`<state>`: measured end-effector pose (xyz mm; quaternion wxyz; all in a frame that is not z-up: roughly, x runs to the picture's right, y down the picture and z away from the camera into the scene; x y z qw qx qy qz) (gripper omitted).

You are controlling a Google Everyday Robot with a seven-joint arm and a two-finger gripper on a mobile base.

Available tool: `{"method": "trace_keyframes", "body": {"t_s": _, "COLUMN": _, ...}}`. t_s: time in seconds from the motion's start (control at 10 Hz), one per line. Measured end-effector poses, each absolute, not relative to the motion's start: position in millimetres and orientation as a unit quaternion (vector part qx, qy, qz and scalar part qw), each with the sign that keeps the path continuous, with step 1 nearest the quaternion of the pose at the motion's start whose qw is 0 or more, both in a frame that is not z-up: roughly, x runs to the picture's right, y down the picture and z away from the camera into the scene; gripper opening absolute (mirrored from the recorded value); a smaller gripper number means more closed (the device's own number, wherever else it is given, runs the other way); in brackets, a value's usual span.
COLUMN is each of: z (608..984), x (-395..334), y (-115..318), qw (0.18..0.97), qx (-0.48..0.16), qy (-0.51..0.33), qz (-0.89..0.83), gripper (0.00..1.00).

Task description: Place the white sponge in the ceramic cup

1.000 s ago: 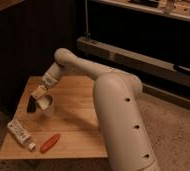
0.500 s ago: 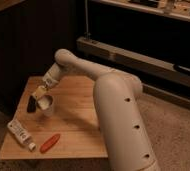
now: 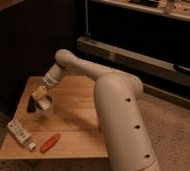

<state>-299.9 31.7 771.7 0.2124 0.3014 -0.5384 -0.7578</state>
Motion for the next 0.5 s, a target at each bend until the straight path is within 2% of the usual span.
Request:
{"method": "trace_keyframes", "body": {"t_s": 0.3, "z": 771.8, "x": -299.1, "y": 32.3, "qw": 0.212, "qx": 0.302, "qy": -0.539, "qz": -0.758, "gripper": 0.66}}
{"method": "trace_keyframes", "body": {"t_s": 0.5, "z": 771.9, "x": -298.4, "y": 32.5, "qw": 0.212, "qx": 0.302, "qy": -0.538, "qz": -0.758, "gripper": 0.81}}
